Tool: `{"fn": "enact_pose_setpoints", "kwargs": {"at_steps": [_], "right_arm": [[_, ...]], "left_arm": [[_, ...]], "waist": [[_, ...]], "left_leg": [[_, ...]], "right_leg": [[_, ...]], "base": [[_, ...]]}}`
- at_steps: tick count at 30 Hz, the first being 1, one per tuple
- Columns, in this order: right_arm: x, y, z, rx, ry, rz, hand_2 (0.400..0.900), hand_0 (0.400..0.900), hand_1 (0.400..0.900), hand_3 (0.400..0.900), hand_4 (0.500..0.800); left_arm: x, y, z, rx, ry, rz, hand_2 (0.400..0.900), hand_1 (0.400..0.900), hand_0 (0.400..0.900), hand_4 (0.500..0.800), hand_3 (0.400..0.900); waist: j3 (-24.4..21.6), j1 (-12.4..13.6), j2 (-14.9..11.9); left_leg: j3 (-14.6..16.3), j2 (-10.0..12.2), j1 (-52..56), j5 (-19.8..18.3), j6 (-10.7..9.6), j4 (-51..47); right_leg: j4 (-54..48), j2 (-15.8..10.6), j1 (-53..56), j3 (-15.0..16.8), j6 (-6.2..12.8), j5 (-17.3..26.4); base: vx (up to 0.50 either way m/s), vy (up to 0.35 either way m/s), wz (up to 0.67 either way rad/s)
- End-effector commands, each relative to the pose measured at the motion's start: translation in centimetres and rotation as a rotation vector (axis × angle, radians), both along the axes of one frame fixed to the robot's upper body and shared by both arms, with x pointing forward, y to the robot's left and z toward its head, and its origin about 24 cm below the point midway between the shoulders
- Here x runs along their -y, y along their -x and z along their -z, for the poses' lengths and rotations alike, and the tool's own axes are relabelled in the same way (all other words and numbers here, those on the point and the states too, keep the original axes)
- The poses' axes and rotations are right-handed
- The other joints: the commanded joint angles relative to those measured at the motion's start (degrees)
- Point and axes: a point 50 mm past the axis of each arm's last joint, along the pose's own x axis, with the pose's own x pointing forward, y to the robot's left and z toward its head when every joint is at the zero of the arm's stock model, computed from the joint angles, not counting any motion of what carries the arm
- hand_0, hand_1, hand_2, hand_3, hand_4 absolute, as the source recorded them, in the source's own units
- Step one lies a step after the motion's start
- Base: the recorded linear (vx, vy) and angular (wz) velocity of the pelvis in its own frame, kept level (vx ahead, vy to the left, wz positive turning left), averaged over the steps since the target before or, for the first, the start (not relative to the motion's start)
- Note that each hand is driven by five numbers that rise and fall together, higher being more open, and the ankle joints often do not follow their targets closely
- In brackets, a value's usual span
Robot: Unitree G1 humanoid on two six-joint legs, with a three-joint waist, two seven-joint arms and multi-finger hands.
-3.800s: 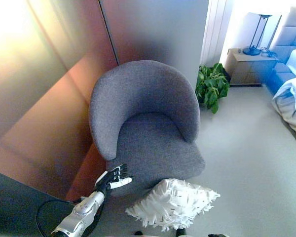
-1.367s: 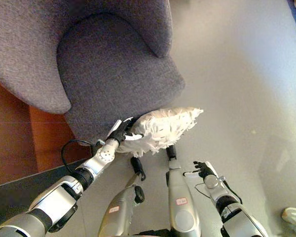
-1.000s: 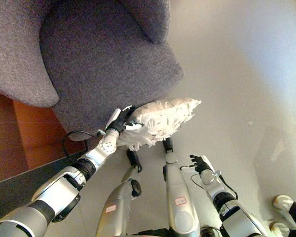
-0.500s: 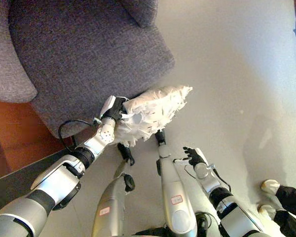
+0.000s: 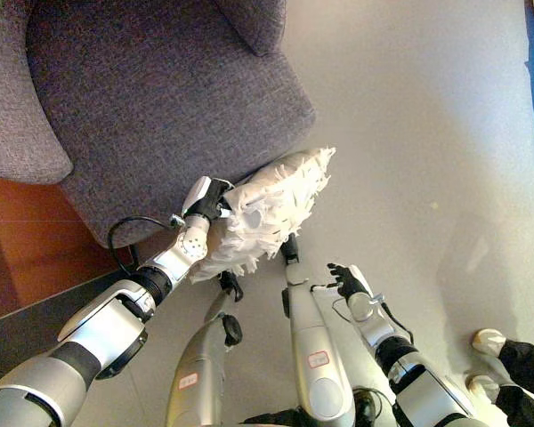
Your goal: Pick up the pillow and put it on the sofa.
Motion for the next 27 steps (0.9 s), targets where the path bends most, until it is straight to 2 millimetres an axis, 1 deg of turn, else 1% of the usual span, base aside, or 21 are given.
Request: {"fn": "enact_pose_setpoints", "kwargs": {"at_steps": [1,4,8,9,11,14,20,27], "right_arm": [[1.0,1.3,1.1,-0.058,-0.013,0.037,0.9,0.9,0.9,0.9,0.8],[1.8,2.1,1.9,-0.104,-0.004,0.053,0.9,0.9,0.9,0.9,0.8],[3.2,4.2,3.4,-0.197,0.012,0.077,0.9,0.9,0.9,0.9,0.8],[3.4,4.6,3.7,-0.215,0.013,0.082,0.9,0.9,0.9,0.9,0.8],[3.9,6.2,4.7,-0.266,0.016,0.09,0.9,0.9,0.9,0.9,0.8],[4.6,8.4,5.9,-0.329,0.015,0.105,0.9,0.9,0.9,0.9,0.8],[5.7,12.4,7.5,-0.448,0.019,0.126,0.9,0.9,0.9,0.9,0.8],[6.0,15.4,8.7,-0.541,0.014,0.143,0.9,0.9,0.9,0.9,0.8]], "left_arm": [[2.0,-1.0,-4.7,0.188,0.072,0.103,0.4,0.4,0.4,0.5,0.4],[2.2,-0.6,-4.3,0.18,0.11,0.123,0.4,0.4,0.4,0.5,0.4],[2.3,0.2,-3.1,0.147,0.159,0.155,0.4,0.4,0.4,0.5,0.4],[2.3,0.3,-2.9,0.138,0.166,0.163,0.4,0.4,0.4,0.5,0.4],[2.3,0.9,-2.2,0.109,0.186,0.187,0.4,0.4,0.4,0.5,0.4],[2.3,1.5,-1.7,0.079,0.208,0.219,0.4,0.4,0.4,0.5,0.4],[1.8,2.5,-2.3,0.053,0.253,0.275,0.4,0.4,0.4,0.5,0.4],[1.4,3.0,-3.5,0.038,0.28,0.321,0.4,0.4,0.4,0.5,0.4]], "waist": [[0.17,1.49,-0.39],[0.17,1.92,0.0],[0.17,2.82,0.57],[-0.32,3.03,0.73],[-2.2,3.54,1.04],[-5.09,4.12,1.31],[-10.42,4.85,1.5],[-15.79,5.95,1.86]], "left_leg": [[-1.62,2.67,-1.0,-5.76,-2.93,7.19],[-1.95,2.46,2.03,-6.17,-2.86,6.67],[-2.28,2.13,8.82,-6.92,-2.79,5.58],[-2.28,2.03,9.95,-6.89,-2.78,5.0],[-2.23,1.81,12.33,-6.81,-2.74,3.64],[-2.33,1.6,15.29,-6.45,-2.7,1.71],[-2.98,0.79,21.39,-6.62,-2.42,-1.78],[-3.74,0.1,26.1,-7.53,-1.81,-2.91]], "right_leg": [[4.23,-1.95,1.34,-1.18,4.56,-5.6],[3.77,-2.27,4.34,-1.37,4.58,-6.02],[2.73,-3.29,11.34,-2.27,4.63,-6.91],[2.34,-3.51,12.49,-2.55,4.62,-7.02],[1.29,-3.95,15.03,-3.03,4.72,-7.33],[-0.32,-4.11,18.55,-3.55,4.82,-7.6],[-4.36,-3.94,26.2,-4.13,5.09,-8.16],[-6.71,-4.15,32.27,-5.23,5.06,-8.69]], "base": [[0.03,0.035,0.03],[0.04,0.046,0.05],[0.08,0.06,0.1],[0.08,0.057,0.1],[0.1,0.049,0.09],[0.11,0.048,0.07],[0.12,0.041,0.06],[0.11,0.029,0.08]]}}
